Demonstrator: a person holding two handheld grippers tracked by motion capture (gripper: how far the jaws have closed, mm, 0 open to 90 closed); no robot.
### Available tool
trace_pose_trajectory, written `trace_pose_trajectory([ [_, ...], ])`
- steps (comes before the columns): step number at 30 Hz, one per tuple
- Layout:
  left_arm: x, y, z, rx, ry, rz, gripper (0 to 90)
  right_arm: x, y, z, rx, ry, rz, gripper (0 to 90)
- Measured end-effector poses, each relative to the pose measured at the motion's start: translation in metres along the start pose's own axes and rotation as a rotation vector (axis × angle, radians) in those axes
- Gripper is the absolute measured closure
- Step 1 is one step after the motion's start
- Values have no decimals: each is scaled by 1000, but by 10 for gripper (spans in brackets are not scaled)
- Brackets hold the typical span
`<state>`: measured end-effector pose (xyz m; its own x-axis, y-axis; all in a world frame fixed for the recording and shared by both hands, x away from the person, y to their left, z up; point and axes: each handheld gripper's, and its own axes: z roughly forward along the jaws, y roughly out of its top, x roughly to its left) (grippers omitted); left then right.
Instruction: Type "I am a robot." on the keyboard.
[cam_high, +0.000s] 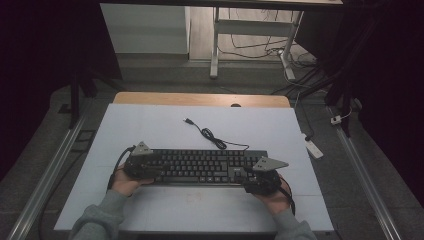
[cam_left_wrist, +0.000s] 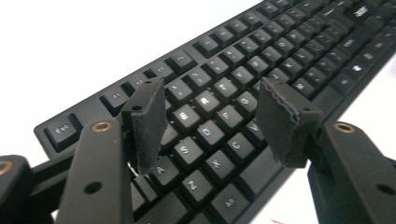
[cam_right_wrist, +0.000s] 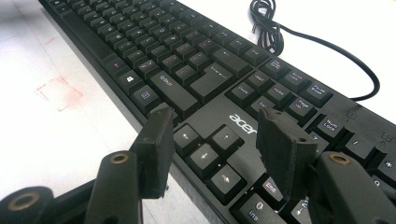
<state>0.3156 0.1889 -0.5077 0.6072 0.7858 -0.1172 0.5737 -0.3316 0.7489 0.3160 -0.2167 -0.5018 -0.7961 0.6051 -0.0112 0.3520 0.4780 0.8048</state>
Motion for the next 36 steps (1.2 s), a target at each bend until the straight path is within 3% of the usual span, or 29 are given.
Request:
trace_pose_trajectory([
  [13,-1,8,16,19,20,37,606,0,-1,2,12,-1,-2,466],
  [23,-5,13,24,46,-6,80,878,0,-2,3,19,0,-1,466],
  [36,-4,13,33,87,6,83,889,-1,-2,4,23,-7,1,466],
])
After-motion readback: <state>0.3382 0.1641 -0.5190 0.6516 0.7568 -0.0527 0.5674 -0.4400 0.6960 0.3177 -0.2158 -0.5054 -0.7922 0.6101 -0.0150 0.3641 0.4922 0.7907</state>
